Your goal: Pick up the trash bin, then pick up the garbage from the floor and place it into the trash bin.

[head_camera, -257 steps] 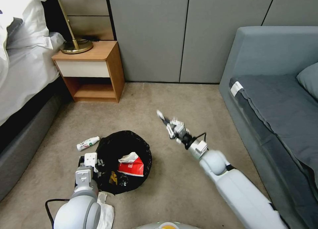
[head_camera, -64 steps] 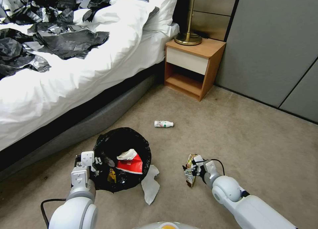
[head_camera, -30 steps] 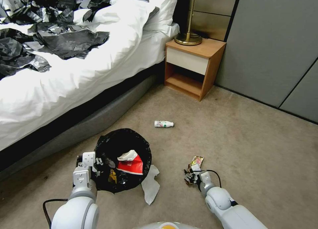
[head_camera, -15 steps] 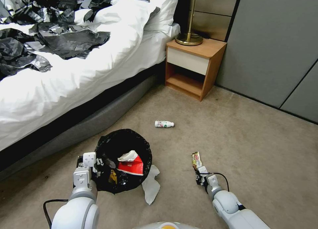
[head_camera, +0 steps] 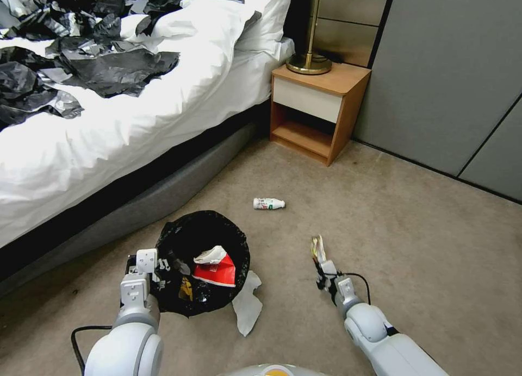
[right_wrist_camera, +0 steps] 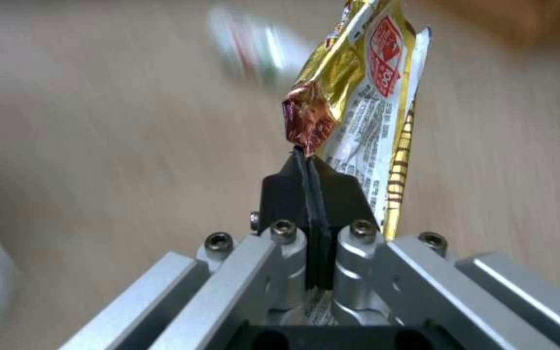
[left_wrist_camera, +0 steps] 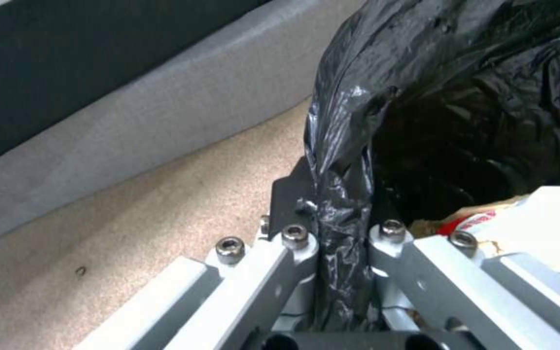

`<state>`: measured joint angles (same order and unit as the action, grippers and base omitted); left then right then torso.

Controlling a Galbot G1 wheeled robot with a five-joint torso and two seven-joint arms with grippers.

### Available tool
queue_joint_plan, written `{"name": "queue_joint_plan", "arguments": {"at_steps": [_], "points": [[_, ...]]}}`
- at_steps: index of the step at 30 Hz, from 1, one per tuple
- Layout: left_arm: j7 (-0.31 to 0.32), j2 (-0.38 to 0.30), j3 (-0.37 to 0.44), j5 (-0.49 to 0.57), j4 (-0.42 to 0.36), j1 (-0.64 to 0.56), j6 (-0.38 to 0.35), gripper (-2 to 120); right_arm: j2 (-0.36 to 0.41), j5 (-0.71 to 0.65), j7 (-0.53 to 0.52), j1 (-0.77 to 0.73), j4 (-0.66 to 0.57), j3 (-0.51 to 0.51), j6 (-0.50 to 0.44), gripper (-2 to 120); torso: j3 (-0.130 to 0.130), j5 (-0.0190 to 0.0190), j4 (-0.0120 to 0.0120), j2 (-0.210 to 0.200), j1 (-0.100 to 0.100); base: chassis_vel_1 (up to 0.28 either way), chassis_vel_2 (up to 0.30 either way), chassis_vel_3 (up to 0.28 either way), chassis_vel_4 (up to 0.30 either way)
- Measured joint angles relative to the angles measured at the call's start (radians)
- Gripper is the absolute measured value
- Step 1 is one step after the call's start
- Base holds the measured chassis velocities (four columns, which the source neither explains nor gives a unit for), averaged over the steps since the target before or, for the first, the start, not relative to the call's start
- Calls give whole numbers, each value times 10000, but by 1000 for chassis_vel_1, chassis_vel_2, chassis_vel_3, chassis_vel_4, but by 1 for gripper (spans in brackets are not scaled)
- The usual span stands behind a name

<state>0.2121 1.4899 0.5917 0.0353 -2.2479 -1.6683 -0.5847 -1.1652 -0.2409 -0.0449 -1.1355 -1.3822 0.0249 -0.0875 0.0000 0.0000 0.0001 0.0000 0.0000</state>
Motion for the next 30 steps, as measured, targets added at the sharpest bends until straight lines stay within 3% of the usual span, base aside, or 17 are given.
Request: {"name": "queue_joint_plan", "arguments": {"at_steps": [4, 5, 15, 22, 30], "points": [[0, -2, -71, -20, 50, 22, -2, 1, 336, -107, 982, -116, -1814, -46, -1028, 0, 0, 0, -1, 0, 1, 0, 0, 0, 0], [0, 2, -113, -43, 72, 24, -3, 1, 535, -265, 1602, -147, -2794, -108, -1383, 0, 0, -3, -1, 0, 0, 0, 0, 0, 0], [-12, 53, -264, -143, 103, -29, -2, 1, 1561, -1332, 3229, 0, -5725, -1151, -1981, 0, 0, 0, -2, 0, 0, 0, 0, 0, 0], [-28, 119, -405, -182, 103, -37, 0, 1, 1828, -1380, 3096, 370, -5887, -2437, -1985, 0, 0, 1, -1, 0, 0, 0, 0, 0, 0], [-28, 128, -389, -195, 56, -68, -1, 1, 1879, -1541, 2714, 1246, -4866, -3770, -1809, 0, 0, 1, 0, 0, 0, 0, 0, 0, 0]]}}
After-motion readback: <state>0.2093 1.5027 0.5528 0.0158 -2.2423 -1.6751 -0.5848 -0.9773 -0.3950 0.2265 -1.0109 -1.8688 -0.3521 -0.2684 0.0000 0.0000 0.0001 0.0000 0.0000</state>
